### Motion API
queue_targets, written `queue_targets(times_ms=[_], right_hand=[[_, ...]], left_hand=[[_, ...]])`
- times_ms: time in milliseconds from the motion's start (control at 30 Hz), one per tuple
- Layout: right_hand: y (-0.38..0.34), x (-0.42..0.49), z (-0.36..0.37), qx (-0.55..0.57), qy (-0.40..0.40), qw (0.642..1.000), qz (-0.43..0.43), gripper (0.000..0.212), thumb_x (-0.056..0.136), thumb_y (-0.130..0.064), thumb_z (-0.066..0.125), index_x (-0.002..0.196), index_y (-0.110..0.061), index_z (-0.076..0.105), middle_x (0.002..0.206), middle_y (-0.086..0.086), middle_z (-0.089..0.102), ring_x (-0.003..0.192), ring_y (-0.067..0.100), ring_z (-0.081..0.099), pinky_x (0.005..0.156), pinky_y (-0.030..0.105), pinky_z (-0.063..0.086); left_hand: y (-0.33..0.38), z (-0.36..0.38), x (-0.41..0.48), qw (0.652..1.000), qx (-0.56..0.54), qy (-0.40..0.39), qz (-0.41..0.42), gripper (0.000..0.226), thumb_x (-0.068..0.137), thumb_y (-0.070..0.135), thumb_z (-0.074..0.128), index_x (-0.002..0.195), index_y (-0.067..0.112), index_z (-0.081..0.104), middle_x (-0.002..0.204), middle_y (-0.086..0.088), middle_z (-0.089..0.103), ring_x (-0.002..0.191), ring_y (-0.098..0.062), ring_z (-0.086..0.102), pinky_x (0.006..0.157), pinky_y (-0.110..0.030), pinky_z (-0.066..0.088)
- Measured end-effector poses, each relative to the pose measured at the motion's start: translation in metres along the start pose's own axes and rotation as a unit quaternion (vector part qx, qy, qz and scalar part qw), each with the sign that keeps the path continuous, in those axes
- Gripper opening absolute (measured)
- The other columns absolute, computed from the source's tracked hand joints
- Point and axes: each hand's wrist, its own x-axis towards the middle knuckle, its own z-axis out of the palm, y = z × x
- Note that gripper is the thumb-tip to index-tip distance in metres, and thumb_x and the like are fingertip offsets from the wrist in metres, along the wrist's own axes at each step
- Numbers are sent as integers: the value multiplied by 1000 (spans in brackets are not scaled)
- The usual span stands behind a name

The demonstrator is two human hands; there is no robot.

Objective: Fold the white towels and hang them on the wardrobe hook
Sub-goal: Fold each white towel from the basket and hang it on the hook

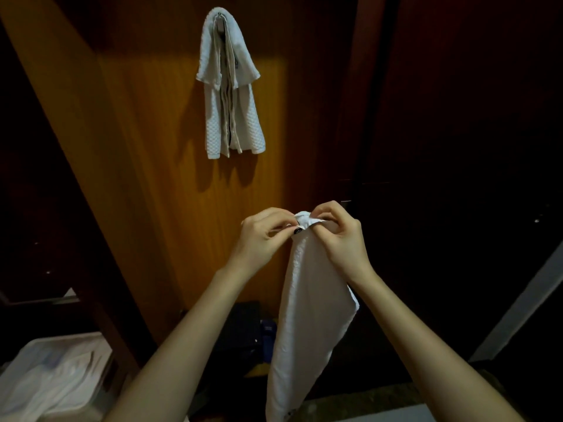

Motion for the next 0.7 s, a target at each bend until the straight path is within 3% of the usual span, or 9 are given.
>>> queue_targets(times_ms=[167,267,433,533,700], right_hand=[[3,-2,-1,6,12,1000,7,22,83,8,58,88,-12,63,85,-8,64,87,1,62,82,12,45],[6,-4,-3,15,3,1000,19,22,84,9,59,89,-12,63,86,-8,64,88,-1,63,83,13,46],[7,-4,-6,32,-11,999,22,23,84,2,60,87,-21,62,85,-12,64,87,2,62,83,14,46],[7,-2,-8,38,-28,999,19,29,83,5,59,87,-24,62,86,-14,64,88,3,62,83,16,46],[12,-5,-10,29,-63,997,32,17,86,5,62,90,-12,64,88,-8,65,87,5,63,81,20,49]], left_hand=[[2,8,-8,999,7,44,-25,9,82,1,70,89,6,72,89,-3,70,84,-7,64,73,-13,50],[1,9,-7,991,-50,77,-97,15,81,0,70,87,14,71,84,6,68,81,-1,63,72,-12,47],[1,9,-4,975,-169,20,-142,22,81,-6,67,92,13,72,104,-5,69,97,-9,66,79,-19,51],[-1,9,-3,969,-186,35,-156,20,81,-3,68,89,15,72,95,-3,72,95,-14,68,84,-25,52],[-7,10,-1,960,-203,36,-190,27,79,0,72,77,26,72,79,11,72,82,-3,67,74,-13,48]])
